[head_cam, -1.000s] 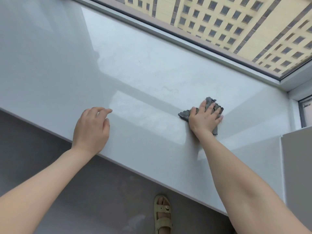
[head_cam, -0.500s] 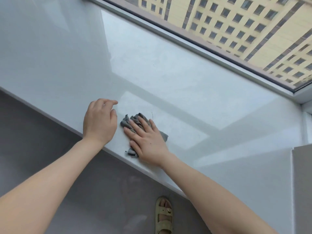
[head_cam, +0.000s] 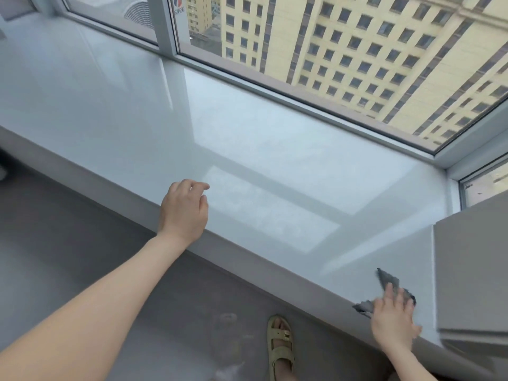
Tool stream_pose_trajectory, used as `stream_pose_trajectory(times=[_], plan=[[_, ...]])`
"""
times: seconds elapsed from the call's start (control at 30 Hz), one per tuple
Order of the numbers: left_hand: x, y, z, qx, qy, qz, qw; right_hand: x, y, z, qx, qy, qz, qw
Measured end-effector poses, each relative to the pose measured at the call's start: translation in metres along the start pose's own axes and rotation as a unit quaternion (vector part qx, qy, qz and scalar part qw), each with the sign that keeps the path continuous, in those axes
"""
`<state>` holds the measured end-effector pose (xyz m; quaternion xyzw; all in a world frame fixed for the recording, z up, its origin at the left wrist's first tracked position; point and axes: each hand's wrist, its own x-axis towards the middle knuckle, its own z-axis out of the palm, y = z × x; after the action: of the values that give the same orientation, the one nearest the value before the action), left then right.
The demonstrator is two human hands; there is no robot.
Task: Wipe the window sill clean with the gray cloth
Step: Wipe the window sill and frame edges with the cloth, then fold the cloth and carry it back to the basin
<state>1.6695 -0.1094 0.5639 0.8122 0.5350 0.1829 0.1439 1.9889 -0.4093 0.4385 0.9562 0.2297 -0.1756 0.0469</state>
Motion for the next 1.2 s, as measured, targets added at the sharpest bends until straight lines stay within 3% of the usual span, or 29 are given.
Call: stream_pose_trajectory(times=[0.13,0.27,0.3,0.47,0.67,0.9,1.0,1.1,1.2], plan=[[-0.013,-0.001,-0.023,0.023,-0.029,0.007,0.999,0.001,0.031,-0.025,0.007,-0.066,0.140,0.988],[-0.020,0.005,-0.059,0.027,-0.043,-0.002,0.999,-0.017,0.006,-0.063,-0.013,-0.188,0.102,0.977],[-0.020,0.007,-0.070,0.030,-0.048,-0.004,0.998,-0.026,-0.010,-0.072,0.032,-0.190,0.094,0.977],[-0.022,0.001,-0.134,0.055,-0.106,-0.012,0.993,-0.088,-0.122,-0.134,0.112,-0.154,-0.088,0.978],[-0.036,-0.023,-0.207,-0.064,-0.168,-0.108,0.978,-0.173,-0.247,-0.201,0.248,-0.128,-0.278,0.919],[-0.045,-0.054,-0.281,-0.343,-0.093,-0.201,0.913,-0.283,-0.381,-0.264,0.367,-0.179,-0.453,0.793],[-0.041,-0.076,-0.307,-0.439,-0.058,-0.224,0.868,-0.320,-0.433,-0.277,0.381,-0.198,-0.508,0.747],[-0.033,-0.110,-0.329,-0.506,-0.042,-0.223,0.832,-0.345,-0.487,-0.282,0.383,-0.231,-0.536,0.716],[-0.018,-0.150,-0.351,-0.513,0.004,-0.243,0.823,-0.359,-0.546,-0.286,0.368,-0.249,-0.563,0.697]])
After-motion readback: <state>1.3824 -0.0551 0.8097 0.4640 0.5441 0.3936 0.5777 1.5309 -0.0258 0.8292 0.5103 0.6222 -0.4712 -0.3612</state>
